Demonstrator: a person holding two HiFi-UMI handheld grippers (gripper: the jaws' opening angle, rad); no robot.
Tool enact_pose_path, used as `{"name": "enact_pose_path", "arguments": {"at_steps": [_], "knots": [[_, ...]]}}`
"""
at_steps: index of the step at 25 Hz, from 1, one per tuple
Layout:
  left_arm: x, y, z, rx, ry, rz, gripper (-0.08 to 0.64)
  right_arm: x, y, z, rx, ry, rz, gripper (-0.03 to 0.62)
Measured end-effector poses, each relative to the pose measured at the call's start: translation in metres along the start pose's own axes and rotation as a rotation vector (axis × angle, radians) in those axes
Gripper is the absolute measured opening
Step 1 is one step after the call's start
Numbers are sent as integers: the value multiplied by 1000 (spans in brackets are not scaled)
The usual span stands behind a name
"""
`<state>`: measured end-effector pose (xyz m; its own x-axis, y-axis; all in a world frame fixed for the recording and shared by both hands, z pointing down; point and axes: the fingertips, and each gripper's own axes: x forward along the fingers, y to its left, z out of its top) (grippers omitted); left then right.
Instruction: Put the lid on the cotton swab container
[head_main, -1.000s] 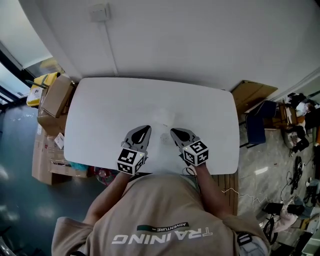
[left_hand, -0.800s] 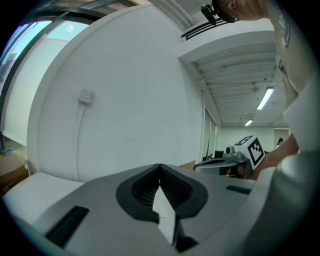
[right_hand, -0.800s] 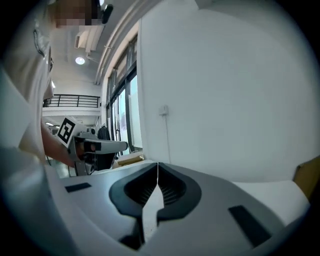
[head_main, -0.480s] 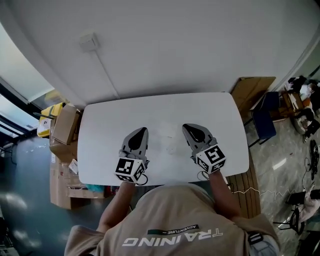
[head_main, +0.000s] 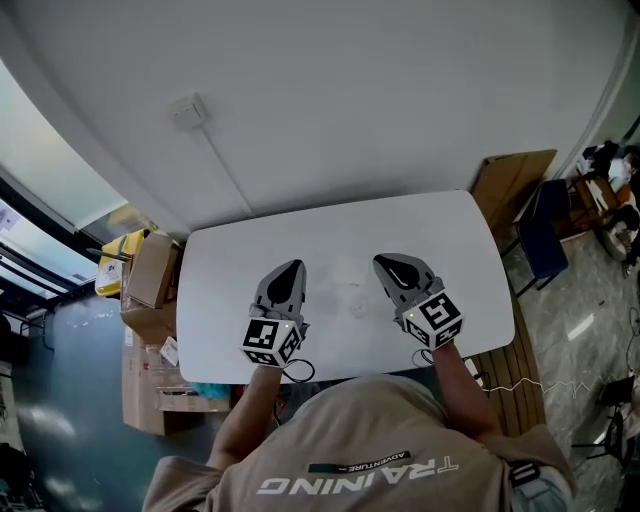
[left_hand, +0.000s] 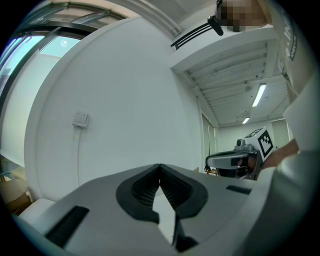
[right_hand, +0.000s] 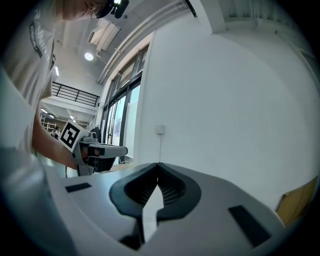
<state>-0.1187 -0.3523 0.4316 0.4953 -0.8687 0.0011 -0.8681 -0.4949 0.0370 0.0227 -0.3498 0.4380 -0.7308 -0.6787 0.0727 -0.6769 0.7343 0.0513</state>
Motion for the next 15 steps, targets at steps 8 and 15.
{"name": "enact_pose_path", "arguments": {"at_steps": [8,15], "knots": [[-2,2,6,-9,-4,1,14,2,3,9,-29,-1,19,17],[4,-2,1,-13,-2,0,14,-1,-7,5,1,-3,11,17]]}}
